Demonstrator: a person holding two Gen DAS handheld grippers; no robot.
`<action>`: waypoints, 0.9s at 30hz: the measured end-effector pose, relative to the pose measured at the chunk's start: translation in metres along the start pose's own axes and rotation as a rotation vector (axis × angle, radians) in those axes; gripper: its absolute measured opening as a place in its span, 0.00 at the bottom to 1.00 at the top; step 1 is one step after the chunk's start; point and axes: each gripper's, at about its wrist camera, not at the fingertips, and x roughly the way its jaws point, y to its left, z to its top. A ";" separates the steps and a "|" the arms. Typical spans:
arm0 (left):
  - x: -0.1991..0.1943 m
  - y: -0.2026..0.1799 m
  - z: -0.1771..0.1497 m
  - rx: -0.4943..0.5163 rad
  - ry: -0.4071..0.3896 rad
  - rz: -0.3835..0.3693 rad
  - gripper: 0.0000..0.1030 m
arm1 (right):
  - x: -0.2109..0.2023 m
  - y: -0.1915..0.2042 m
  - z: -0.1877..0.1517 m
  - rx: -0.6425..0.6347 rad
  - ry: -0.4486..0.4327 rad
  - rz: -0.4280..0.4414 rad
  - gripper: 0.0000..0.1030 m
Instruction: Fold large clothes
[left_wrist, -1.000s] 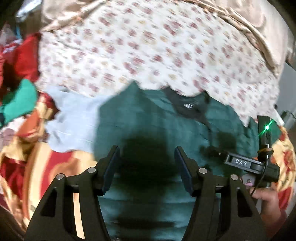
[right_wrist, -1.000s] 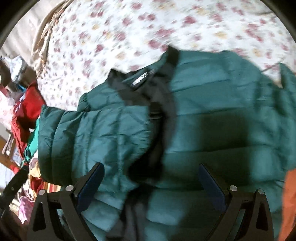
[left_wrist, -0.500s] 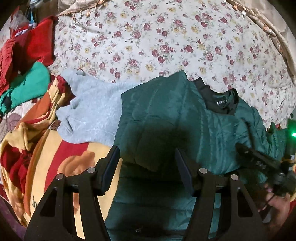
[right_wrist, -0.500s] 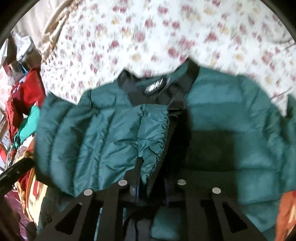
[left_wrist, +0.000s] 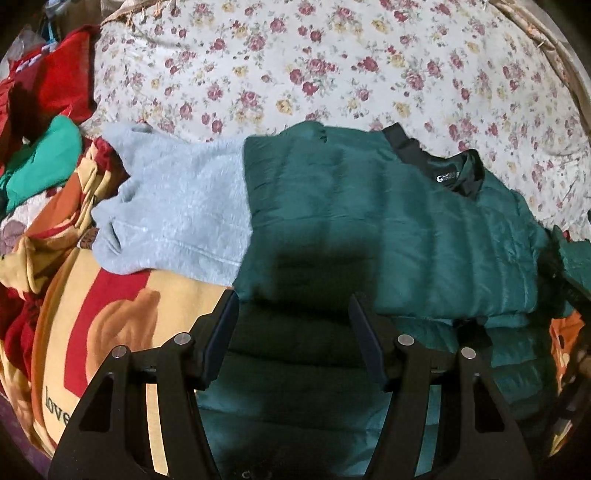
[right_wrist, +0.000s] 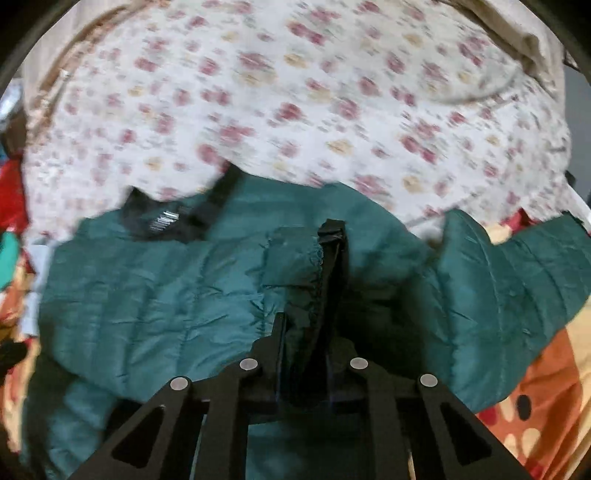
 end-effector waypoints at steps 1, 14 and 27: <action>0.001 0.000 0.000 -0.004 0.001 0.002 0.60 | 0.010 -0.005 -0.003 0.014 0.027 0.000 0.14; 0.021 -0.026 0.020 0.001 -0.049 0.004 0.60 | -0.031 0.008 -0.014 -0.068 -0.015 0.138 0.58; 0.064 -0.027 0.020 -0.024 -0.023 0.048 0.63 | 0.049 0.036 -0.004 -0.101 0.071 0.109 0.51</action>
